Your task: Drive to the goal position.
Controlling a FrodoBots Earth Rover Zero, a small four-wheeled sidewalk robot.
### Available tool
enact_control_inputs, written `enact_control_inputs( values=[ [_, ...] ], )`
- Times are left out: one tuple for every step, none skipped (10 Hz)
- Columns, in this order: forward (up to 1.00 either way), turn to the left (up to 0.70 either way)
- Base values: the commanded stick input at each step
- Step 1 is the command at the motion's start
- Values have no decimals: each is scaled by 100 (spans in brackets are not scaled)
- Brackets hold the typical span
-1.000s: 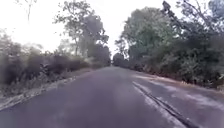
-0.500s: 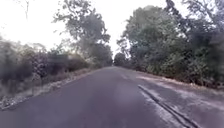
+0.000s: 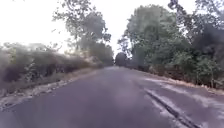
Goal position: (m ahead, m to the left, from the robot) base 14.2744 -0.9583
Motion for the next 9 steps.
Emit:
enact_control_inputs(
  values=[
    [100, 0],
    [100, 0],
    [100, 0],
    [100, 0],
    [100, 0],
    [100, 0],
    [100, 0],
    [100, 0],
    [100, 0]
  ],
)
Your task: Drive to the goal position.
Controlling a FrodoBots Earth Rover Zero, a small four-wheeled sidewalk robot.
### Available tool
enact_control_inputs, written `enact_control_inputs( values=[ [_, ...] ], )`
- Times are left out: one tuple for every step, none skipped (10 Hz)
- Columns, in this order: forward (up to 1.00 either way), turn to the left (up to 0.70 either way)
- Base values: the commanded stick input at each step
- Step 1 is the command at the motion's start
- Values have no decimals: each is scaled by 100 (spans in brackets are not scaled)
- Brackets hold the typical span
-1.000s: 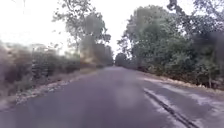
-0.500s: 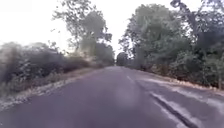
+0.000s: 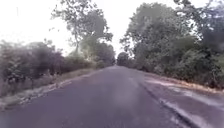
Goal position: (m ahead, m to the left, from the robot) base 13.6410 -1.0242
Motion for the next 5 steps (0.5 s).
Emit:
enact_control_inputs(
  values=[
    [100, 0],
    [100, 0],
    [100, 0],
    [100, 0],
    [100, 0]
  ],
)
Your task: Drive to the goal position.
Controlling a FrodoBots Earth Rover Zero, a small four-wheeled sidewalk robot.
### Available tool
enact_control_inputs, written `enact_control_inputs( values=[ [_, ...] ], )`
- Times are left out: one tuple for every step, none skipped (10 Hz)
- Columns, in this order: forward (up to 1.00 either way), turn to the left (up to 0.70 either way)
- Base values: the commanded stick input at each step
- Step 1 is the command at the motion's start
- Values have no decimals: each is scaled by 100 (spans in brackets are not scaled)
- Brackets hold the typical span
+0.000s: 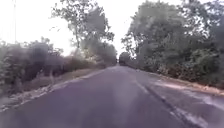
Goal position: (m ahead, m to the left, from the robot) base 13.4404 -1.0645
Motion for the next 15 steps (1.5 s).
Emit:
enact_control_inputs(
  values=[
    [100, 0],
    [100, 0],
    [100, 0],
    [100, 0],
    [100, 0],
    [100, 0],
    [100, 0],
    [100, 0],
    [100, 0],
    [100, 0],
    [100, 0],
    [100, 0],
    [100, 0],
    [100, 0],
    [100, -40]
  ],
)
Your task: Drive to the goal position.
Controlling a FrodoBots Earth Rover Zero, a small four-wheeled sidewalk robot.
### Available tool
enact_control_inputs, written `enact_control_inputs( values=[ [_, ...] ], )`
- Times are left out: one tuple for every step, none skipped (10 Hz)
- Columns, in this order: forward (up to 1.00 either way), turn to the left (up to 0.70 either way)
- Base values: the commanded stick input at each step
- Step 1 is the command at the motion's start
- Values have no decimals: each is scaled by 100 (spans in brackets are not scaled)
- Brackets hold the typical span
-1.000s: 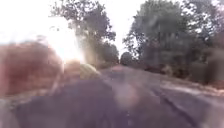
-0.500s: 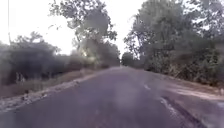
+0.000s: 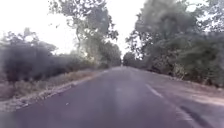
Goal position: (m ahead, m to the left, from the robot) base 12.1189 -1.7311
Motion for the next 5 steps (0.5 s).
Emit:
enact_control_inputs(
  values=[
    [100, -40],
    [100, -40],
    [100, -20],
    [100, -3],
    [100, 0]
  ],
)
